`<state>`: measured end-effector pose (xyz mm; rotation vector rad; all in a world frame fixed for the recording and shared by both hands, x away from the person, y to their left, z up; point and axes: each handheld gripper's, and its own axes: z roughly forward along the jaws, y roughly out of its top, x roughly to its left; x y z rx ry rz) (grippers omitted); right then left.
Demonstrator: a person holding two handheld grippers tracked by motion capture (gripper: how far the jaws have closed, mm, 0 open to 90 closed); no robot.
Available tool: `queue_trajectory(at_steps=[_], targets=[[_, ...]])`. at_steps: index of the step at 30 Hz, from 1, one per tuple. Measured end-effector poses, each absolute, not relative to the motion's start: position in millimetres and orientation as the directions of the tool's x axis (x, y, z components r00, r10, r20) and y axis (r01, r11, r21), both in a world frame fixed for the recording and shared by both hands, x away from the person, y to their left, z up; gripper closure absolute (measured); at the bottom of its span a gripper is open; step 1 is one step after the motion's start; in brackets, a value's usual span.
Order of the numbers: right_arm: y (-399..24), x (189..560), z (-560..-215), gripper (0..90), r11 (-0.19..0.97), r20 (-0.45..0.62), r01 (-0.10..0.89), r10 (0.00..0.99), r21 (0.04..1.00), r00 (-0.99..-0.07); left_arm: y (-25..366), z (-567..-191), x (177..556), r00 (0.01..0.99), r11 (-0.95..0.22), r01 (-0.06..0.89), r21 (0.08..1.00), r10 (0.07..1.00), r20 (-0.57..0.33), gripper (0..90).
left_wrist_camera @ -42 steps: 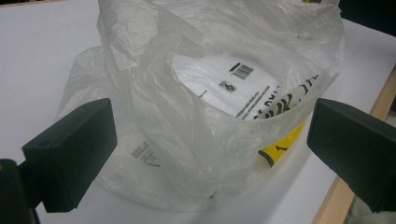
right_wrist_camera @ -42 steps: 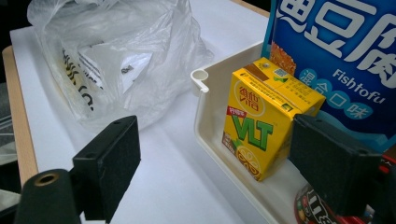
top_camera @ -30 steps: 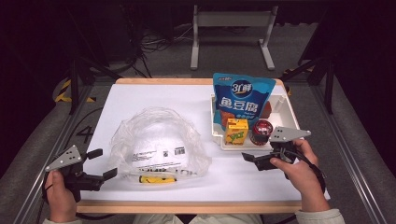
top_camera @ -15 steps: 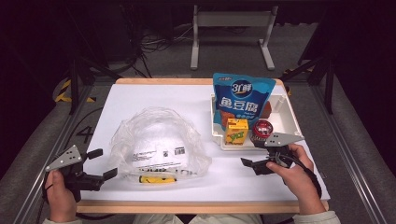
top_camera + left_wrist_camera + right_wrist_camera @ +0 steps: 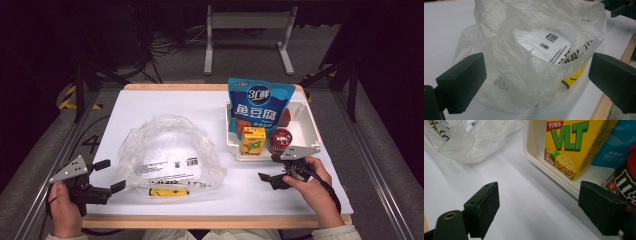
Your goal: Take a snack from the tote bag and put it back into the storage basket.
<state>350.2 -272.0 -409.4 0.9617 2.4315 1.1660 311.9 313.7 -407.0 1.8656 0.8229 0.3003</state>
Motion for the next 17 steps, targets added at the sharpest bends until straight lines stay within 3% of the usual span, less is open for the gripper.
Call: queue_trajectory(at_steps=[17], targets=[[-269.5, 353.2, -414.6, 17.8, 0.491, 0.049, 0.490, 0.668, 0.720, -0.743, 315.1, -407.3, 310.6, 0.734, -0.237, 0.408, 0.882, 0.660, -0.162, 2.2]])
